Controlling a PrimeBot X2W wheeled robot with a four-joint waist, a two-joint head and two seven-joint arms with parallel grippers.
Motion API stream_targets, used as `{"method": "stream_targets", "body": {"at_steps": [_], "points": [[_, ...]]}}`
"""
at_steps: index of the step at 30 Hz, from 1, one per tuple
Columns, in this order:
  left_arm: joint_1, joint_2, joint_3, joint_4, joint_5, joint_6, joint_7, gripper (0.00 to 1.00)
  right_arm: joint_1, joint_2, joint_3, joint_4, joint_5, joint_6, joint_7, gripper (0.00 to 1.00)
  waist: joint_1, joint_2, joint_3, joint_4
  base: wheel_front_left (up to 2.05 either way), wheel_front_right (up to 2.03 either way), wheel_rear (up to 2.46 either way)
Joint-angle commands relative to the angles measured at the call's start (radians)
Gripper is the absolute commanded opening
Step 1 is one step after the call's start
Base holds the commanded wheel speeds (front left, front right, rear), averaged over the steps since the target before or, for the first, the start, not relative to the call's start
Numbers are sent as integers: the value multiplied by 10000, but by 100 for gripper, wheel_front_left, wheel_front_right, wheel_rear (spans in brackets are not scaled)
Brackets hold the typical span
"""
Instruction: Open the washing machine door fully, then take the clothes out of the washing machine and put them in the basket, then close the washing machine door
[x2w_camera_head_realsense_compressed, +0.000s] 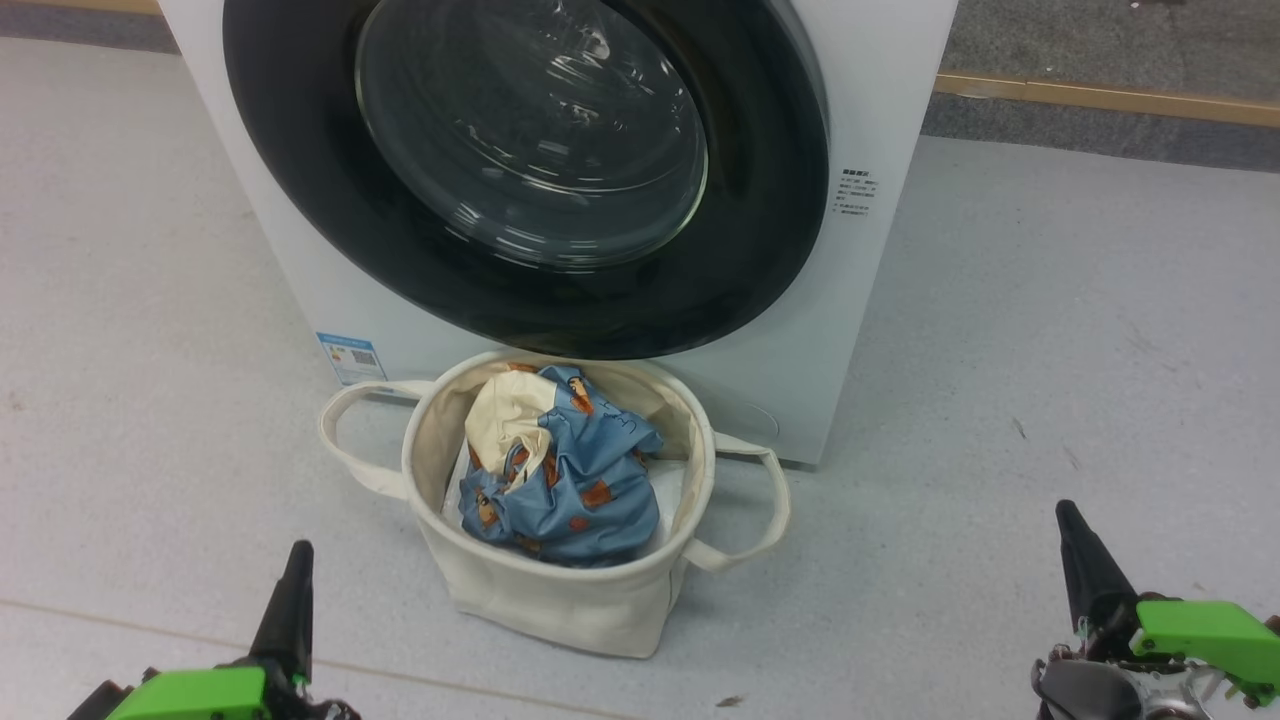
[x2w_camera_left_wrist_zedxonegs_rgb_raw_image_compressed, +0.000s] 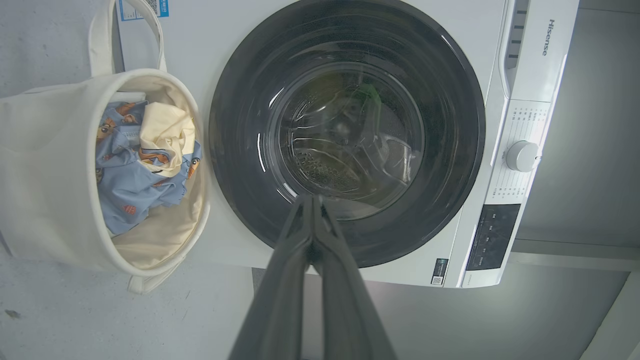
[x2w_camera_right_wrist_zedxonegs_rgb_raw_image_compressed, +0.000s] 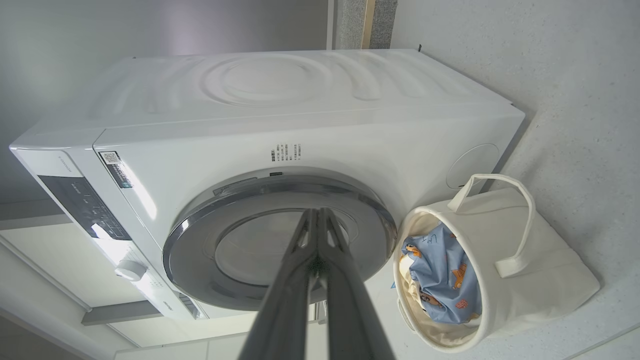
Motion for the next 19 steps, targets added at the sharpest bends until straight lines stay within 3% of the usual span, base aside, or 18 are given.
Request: {"method": "stream_targets", "body": {"at_steps": [1,19], "points": [[-241,60,336,-377,-37,-69,81,0,-156,-58,191,-376,56,2,82,0,0,0,0,0,0,0,0],[-241,60,335,-377,-38,-69,81,0,-156,-58,191,-376,56,2,82,0,0,0,0,0,0,0,0]]}}
